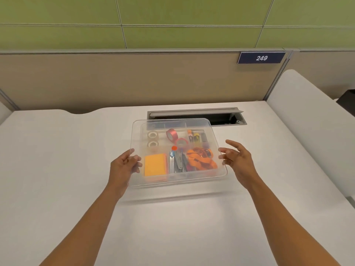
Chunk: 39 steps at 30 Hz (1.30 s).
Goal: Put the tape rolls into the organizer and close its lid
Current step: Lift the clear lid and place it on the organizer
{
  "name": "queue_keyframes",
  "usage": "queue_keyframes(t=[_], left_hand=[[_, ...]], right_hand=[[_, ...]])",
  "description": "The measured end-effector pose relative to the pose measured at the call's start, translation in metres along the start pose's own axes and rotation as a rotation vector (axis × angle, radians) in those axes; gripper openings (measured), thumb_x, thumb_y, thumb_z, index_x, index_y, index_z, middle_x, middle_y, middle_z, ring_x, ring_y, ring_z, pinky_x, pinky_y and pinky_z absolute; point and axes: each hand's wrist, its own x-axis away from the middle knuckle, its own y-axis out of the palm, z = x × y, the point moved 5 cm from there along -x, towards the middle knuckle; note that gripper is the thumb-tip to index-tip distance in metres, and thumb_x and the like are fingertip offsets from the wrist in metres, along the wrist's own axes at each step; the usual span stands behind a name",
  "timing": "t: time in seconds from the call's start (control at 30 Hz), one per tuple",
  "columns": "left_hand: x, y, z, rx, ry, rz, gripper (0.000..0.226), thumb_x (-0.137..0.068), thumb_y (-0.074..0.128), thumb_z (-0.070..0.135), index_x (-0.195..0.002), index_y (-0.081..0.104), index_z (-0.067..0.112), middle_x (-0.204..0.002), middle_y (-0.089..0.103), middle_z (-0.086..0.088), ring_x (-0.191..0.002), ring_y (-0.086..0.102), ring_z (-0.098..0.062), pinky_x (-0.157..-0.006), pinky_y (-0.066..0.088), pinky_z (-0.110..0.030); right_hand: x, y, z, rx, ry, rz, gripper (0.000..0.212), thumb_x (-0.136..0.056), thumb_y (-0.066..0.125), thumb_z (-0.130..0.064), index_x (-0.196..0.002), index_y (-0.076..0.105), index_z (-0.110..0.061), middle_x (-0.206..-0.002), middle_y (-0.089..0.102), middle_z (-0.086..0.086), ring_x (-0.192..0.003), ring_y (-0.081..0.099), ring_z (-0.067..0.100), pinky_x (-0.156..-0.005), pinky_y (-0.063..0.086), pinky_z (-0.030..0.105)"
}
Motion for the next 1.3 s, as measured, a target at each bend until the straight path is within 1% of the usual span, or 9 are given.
queue_keyframes(t=[0.13,0.27,0.37,0.5,0.67,0.9,1.07,1.17,1.3], left_hand=[[0.0,0.011,-0.004,-0.407,0.107,0.152,0.036,-0.091,0.06,0.025,-0.125,0.059,0.015,-0.087,0.06,-0.001,-0.073,0.056,-0.014,-0.077,0.044,-0.028],[-0.004,0.02,-0.005,-0.657,0.175,0.18,0.04,-0.093,0.056,0.031,-0.128,0.056,0.012,-0.105,0.053,-0.006,-0.083,0.054,-0.017,-0.083,0.039,-0.027],[-0.009,0.024,-0.013,-0.67,0.141,0.163,0.045,-0.094,0.053,0.034,-0.133,0.052,0.012,-0.108,0.052,-0.005,-0.089,0.053,-0.019,-0.083,0.037,-0.027],[-0.016,0.023,-0.02,-0.589,0.085,0.165,0.051,-0.092,0.053,0.04,-0.137,0.049,0.016,-0.107,0.057,-0.005,-0.099,0.054,-0.022,-0.087,0.039,-0.028],[-0.023,0.026,-0.018,-0.668,0.151,0.147,0.053,-0.093,0.053,0.039,-0.143,0.039,0.026,-0.07,0.045,0.003,-0.069,0.05,-0.015,-0.064,0.042,-0.027],[-0.027,0.022,-0.019,-0.849,0.157,0.157,0.05,-0.094,0.045,0.046,-0.142,0.038,0.033,-0.062,0.045,0.003,-0.06,0.051,-0.014,-0.054,0.038,-0.029],[-0.026,0.022,-0.014,-0.991,0.158,0.191,0.05,-0.092,0.045,0.049,-0.14,0.04,0.035,-0.102,0.06,0.002,-0.096,0.059,-0.023,-0.08,0.045,-0.039],[-0.031,0.024,-0.008,-1.004,0.188,0.193,0.049,-0.09,0.051,0.046,-0.136,0.044,0.03,-0.12,0.053,0.0,-0.095,0.059,-0.022,-0.08,0.044,-0.038],[-0.044,0.026,-0.002,-0.954,0.222,0.191,0.054,-0.085,0.06,0.046,-0.132,0.044,0.023,-0.137,0.04,0.001,-0.104,0.058,-0.022,-0.078,0.046,-0.037]], right_hand=[[-0.007,0.011,0.011,0.374,-0.042,0.069,0.04,-0.085,0.069,-0.021,-0.122,0.056,-0.025,-0.106,0.063,0.001,-0.085,0.061,0.015,-0.064,0.046,0.02],[-0.013,0.025,0.021,0.593,-0.14,0.138,0.042,-0.086,0.067,-0.018,-0.124,0.052,-0.027,-0.117,0.055,0.0,-0.1,0.052,0.019,-0.075,0.048,0.025],[-0.019,0.028,0.031,0.736,-0.161,0.154,0.04,-0.089,0.06,-0.012,-0.126,0.053,-0.026,-0.128,0.053,0.005,-0.117,0.043,0.025,-0.095,0.046,0.042],[-0.027,0.03,0.044,0.778,-0.159,0.128,0.036,-0.094,0.052,-0.014,-0.13,0.051,-0.017,-0.136,0.046,0.009,-0.124,0.043,0.027,-0.102,0.042,0.044],[-0.03,0.033,0.052,0.929,-0.144,0.122,0.038,-0.099,0.04,-0.02,-0.137,0.044,-0.017,-0.143,0.042,0.007,-0.127,0.044,0.025,-0.1,0.042,0.044],[-0.029,0.034,0.056,0.997,-0.119,0.12,0.042,-0.1,0.034,-0.031,-0.14,0.037,-0.021,-0.147,0.038,0.004,-0.128,0.044,0.027,-0.099,0.044,0.051],[-0.03,0.037,0.052,1.128,-0.123,0.083,0.043,-0.099,0.032,-0.03,-0.142,0.034,-0.022,-0.144,0.041,0.007,-0.123,0.047,0.029,-0.094,0.045,0.049],[-0.038,0.034,0.04,1.196,-0.061,0.086,0.043,-0.095,0.038,-0.026,-0.137,0.04,-0.027,-0.134,0.051,0.01,-0.115,0.051,0.033,-0.093,0.041,0.051],[-0.057,0.032,0.02,1.081,-0.003,0.11,0.044,-0.088,0.047,-0.022,-0.131,0.046,-0.031,-0.131,0.053,0.009,-0.111,0.054,0.03,-0.095,0.042,0.051]])
